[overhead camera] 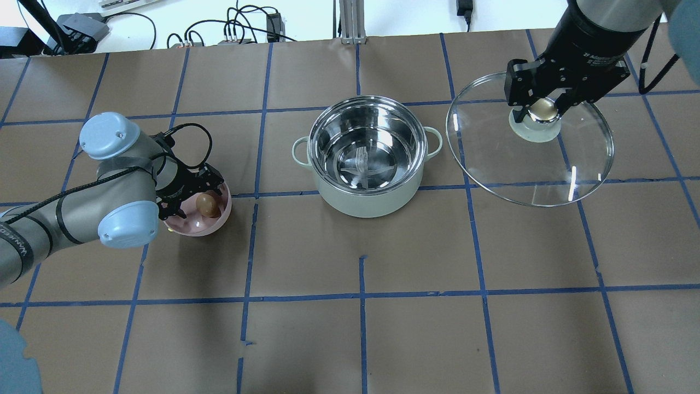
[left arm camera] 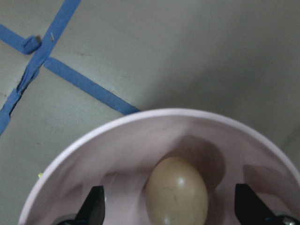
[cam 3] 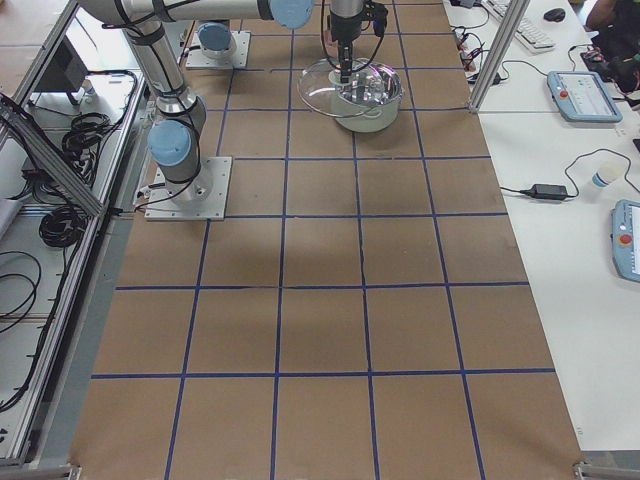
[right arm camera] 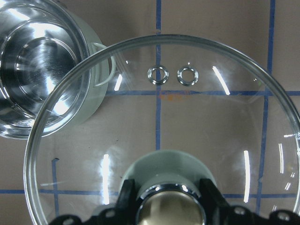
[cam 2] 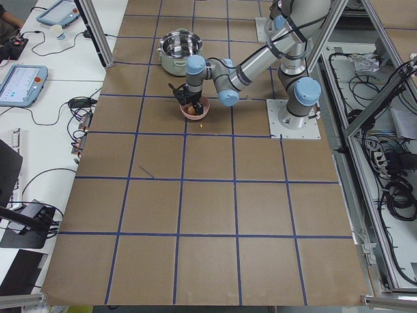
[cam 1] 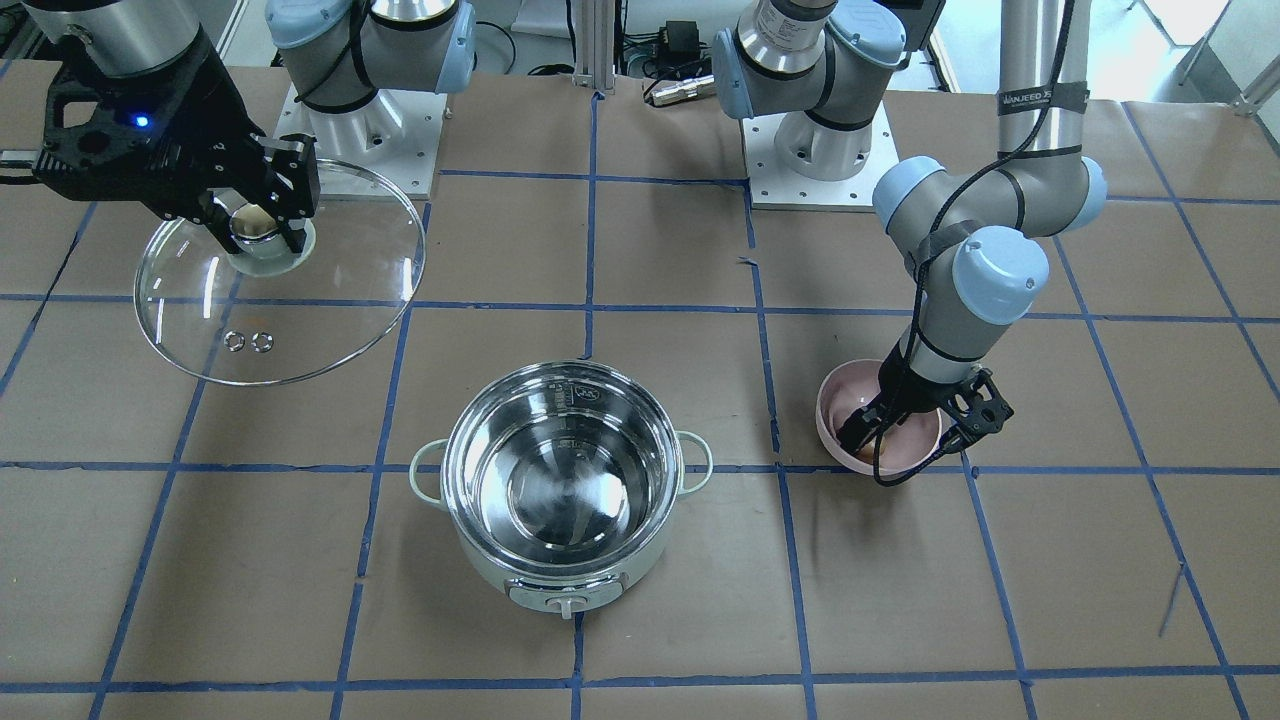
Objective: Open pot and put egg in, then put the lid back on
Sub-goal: 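Lower the left gripper into the pink bowl and close on the egg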
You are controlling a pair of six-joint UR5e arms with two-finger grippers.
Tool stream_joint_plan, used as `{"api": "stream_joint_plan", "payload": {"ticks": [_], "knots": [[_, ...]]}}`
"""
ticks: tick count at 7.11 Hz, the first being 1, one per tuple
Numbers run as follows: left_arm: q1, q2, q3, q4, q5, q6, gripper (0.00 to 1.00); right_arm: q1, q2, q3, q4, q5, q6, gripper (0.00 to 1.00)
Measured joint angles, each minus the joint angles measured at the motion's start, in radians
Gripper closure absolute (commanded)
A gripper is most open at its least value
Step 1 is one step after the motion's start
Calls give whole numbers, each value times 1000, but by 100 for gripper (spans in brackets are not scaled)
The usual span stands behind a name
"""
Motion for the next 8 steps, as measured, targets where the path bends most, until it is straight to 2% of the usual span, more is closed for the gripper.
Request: {"api": "stream_joint_plan", "payload": {"ticks": [1, 2, 3, 4, 5, 6, 7, 8], "knots": [[0, 0, 0, 0, -1, 0, 35, -1, 0, 0, 0, 1, 0, 97], [0, -1, -1, -1, -2, 0, 40, -2, 0, 1, 0, 1, -1, 97], [0, -1, -1, -1, -3, 0, 41, -2, 1, 1, 0, 2, -1, 97], [0, -1, -1, -2, -3, -1, 47, -2, 1, 1, 0, 2, -1, 97], [0, -1, -1, -2, -3, 0, 59, -2, 1, 1, -1, 3, -1, 97], [0, -1, -1, -2, -3, 0, 78, 0, 2, -1, -3, 7, 0, 97], [0, -1, -2, -3, -2, 0, 89, 4, 4, -3, -6, 13, 1, 97], [0, 0, -2, -4, 0, 1, 91, 5, 5, -4, -8, 18, 1, 97]]}}
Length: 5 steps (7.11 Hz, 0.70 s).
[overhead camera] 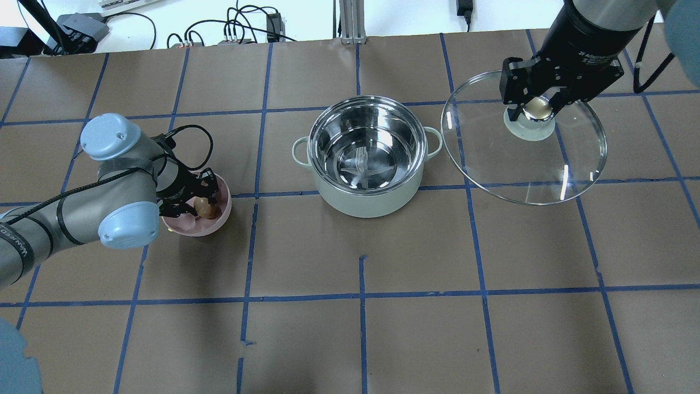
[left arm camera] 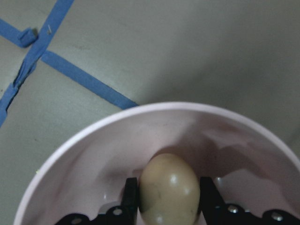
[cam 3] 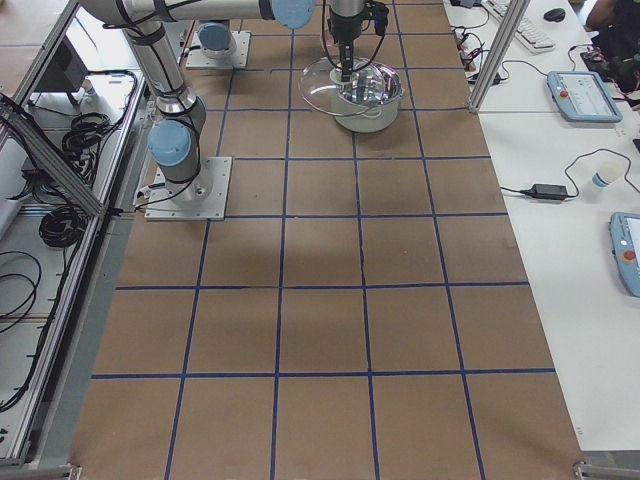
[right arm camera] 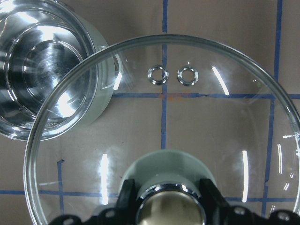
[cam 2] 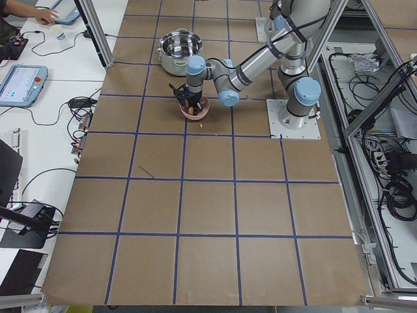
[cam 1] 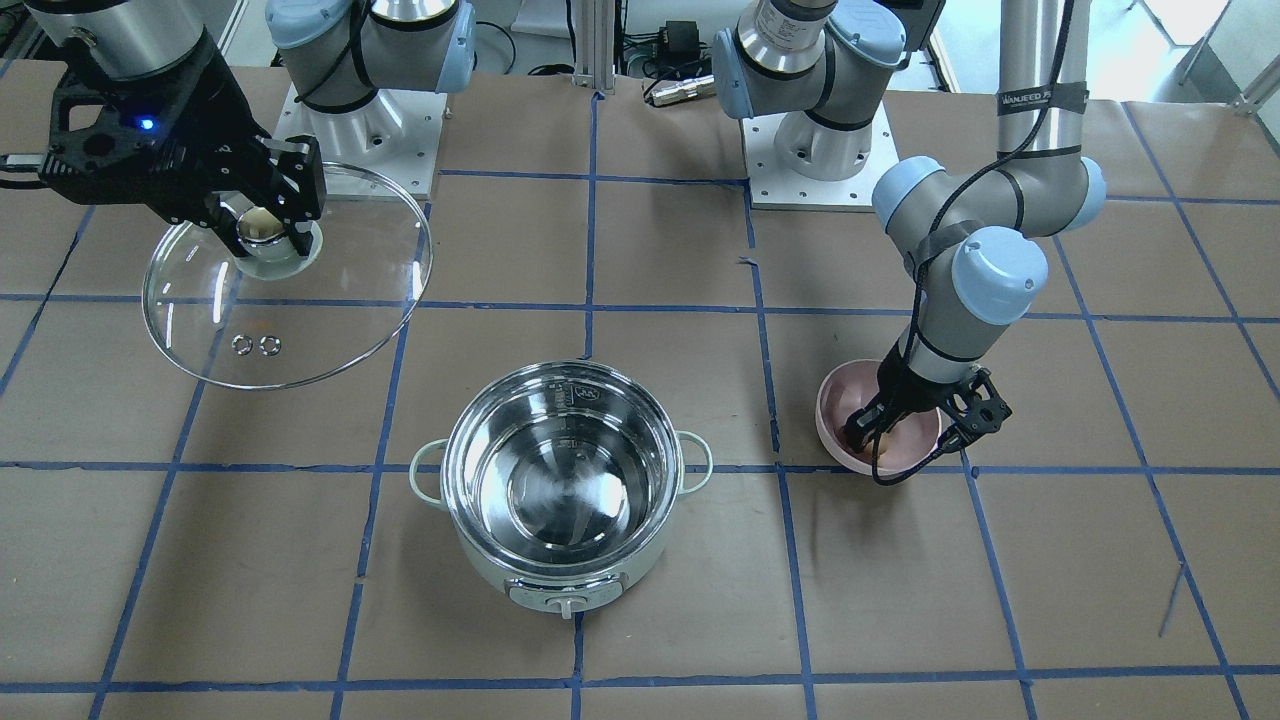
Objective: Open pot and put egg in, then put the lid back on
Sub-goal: 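Lower the left gripper into the pink bowl and close on the egg, then lift the egg and carry it over the open pot with the left gripper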
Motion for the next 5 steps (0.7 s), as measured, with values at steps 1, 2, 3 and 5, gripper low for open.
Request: {"api": "stream_joint_plan", "payload": {"ticks": [1, 2, 3, 5], "knots": [[0, 2, 2, -1, 2, 2, 92, 0, 1, 0, -1, 2, 0, 97], [0, 9, 8, -3, 4, 4, 92, 1, 1, -1, -3, 4, 0, 97], [0, 19, 12, -10, 5, 4, 92, 1, 2, -1, -4, 7, 0, 97], [-3, 51, 43, -72, 5, 1, 92, 2, 3, -3, -4, 15, 1, 97]]}}
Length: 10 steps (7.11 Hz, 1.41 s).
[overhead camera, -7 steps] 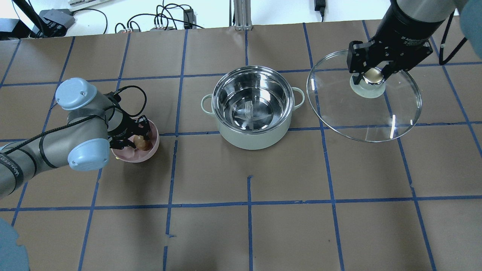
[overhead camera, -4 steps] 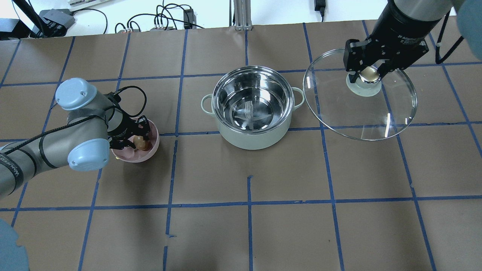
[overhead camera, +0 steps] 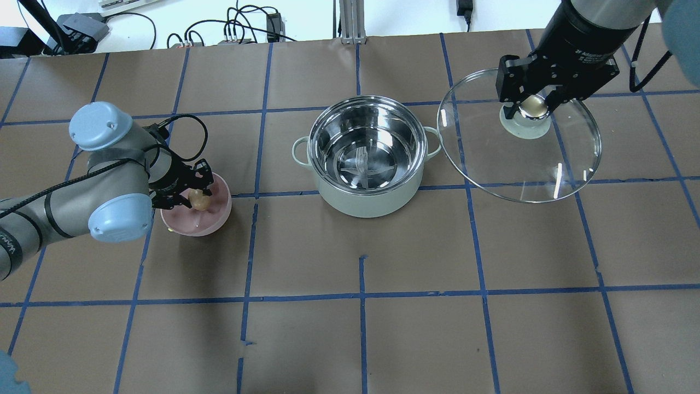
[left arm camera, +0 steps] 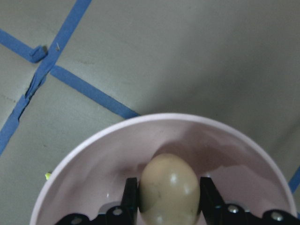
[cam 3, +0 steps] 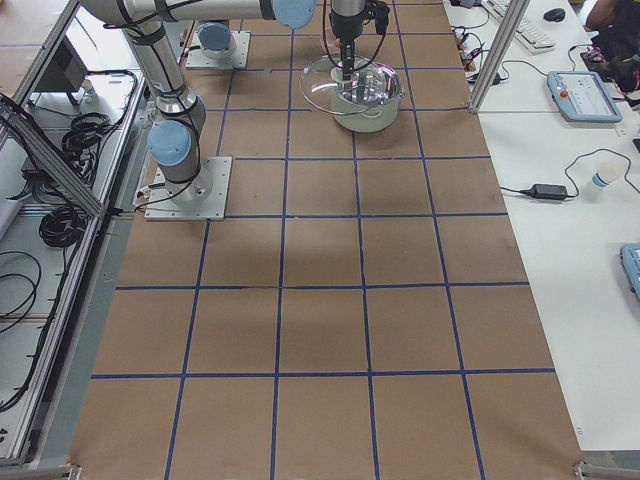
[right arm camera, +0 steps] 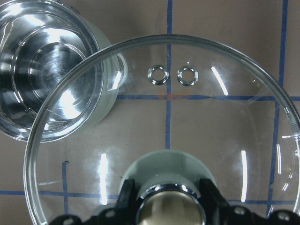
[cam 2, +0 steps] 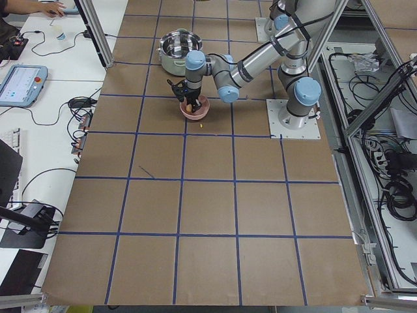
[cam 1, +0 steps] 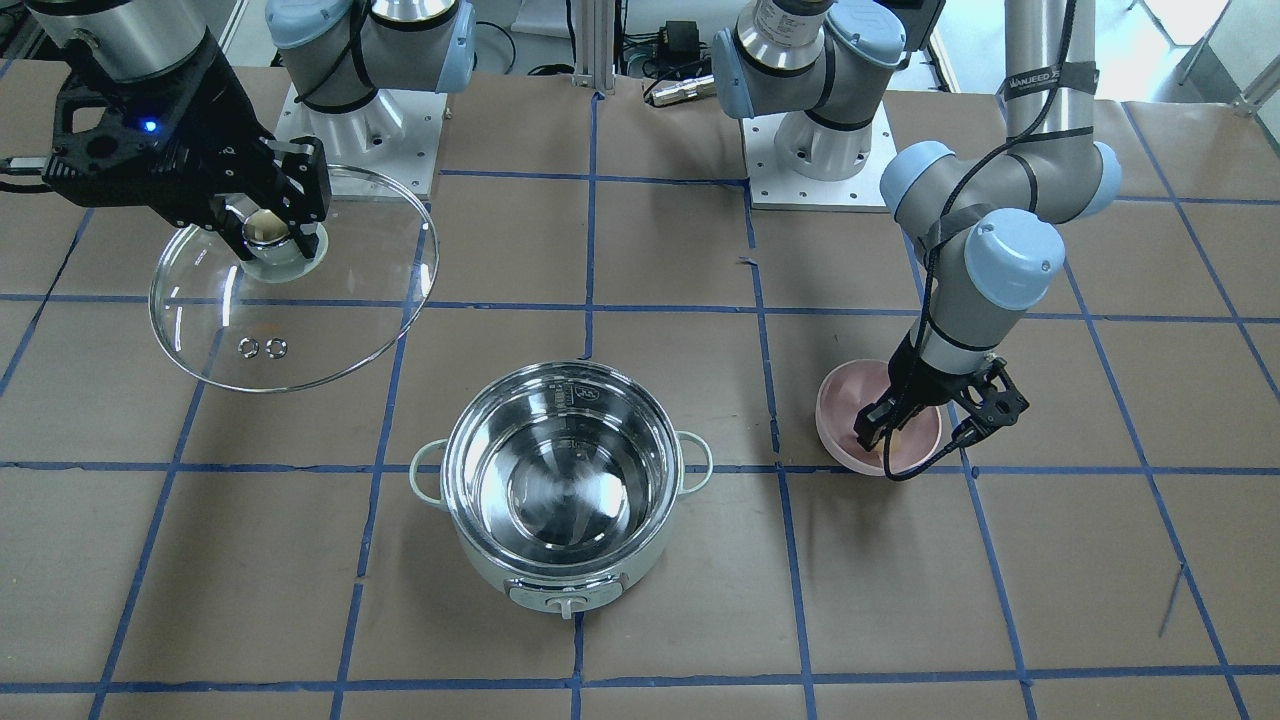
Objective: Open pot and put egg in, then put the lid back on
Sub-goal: 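Lift the egg and carry it over the open pot with the left gripper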
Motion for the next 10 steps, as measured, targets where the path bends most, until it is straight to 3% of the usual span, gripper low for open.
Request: {"api": "stream_joint_plan", "payload": {"ticks": [3, 6, 8, 10], "knots": [[-47, 56, 147, -213, -32, -62, 92, 0, 1, -2, -1, 2, 1, 96], [-178, 53, 332, -328, -65, -214, 92, -3, 2, -5, 5, 2, 1, 96], [-261, 25, 422, -354, -74, -260, 92, -5, 2, -5, 9, 2, 1, 96], [-337, -32, 447, -294, -89, -229, 92, -4, 2, -4, 9, 2, -1, 96]]}}
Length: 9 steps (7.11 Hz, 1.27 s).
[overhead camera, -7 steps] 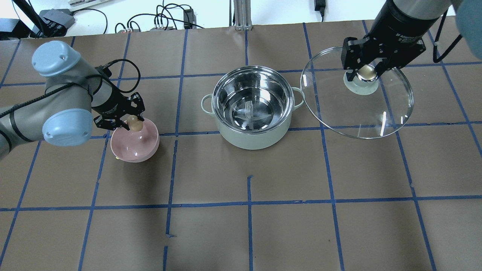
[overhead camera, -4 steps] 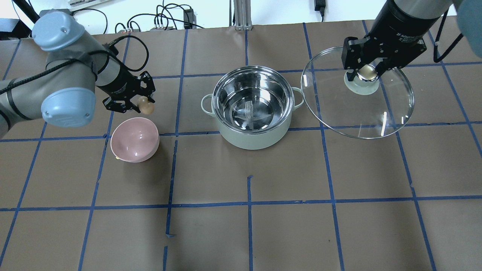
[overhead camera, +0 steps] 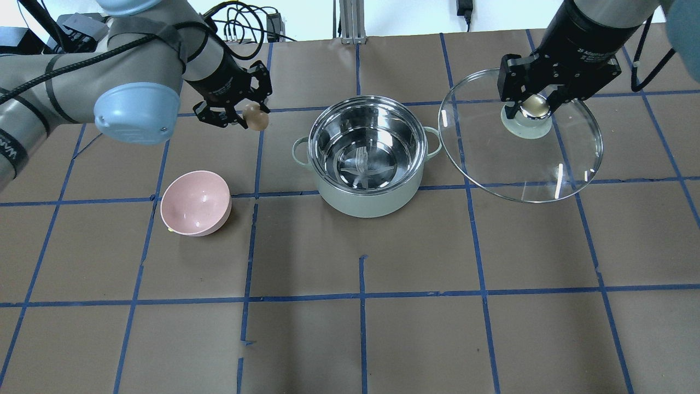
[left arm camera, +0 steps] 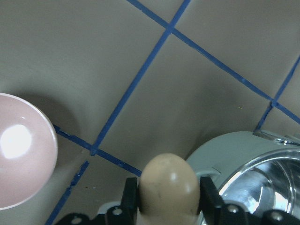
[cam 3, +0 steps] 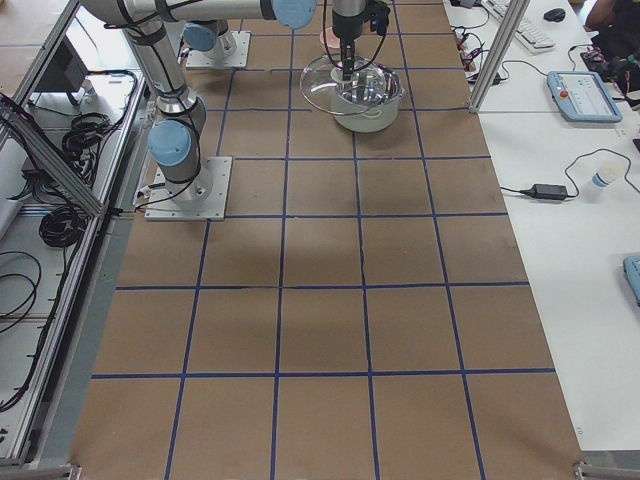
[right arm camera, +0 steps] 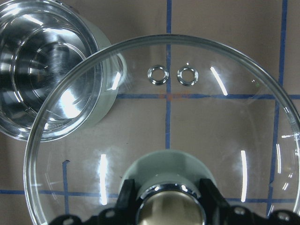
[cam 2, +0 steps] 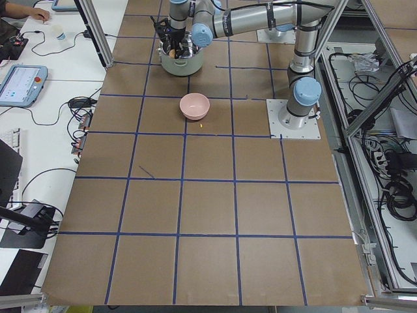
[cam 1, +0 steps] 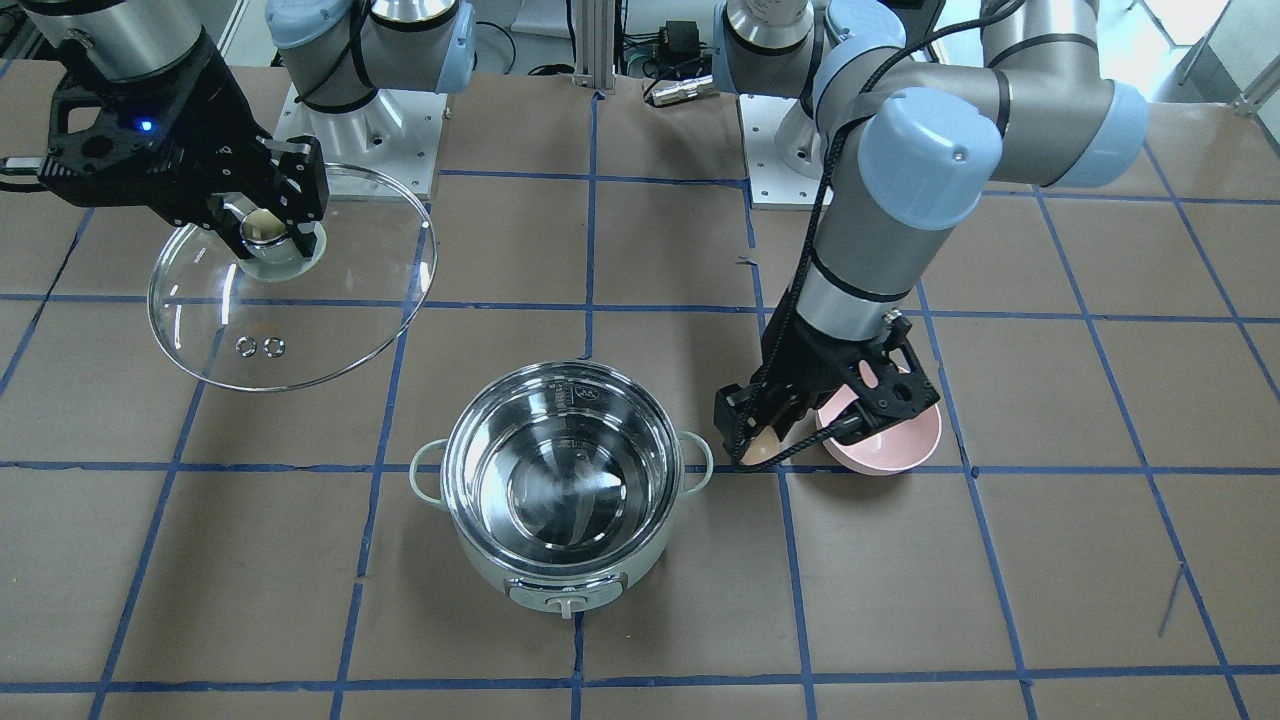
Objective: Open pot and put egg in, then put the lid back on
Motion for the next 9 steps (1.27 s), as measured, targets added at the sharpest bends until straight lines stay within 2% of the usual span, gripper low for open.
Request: {"api": "stream_joint_plan", "payload": {"ticks": [3, 9], "knots": [[-97, -74, 14, 127, -3, 70, 92, 2, -1, 0, 1, 0, 0, 96], [-175, -173, 24, 237, 47, 200, 92, 1, 2, 6, -1, -1, -12, 96]]}}
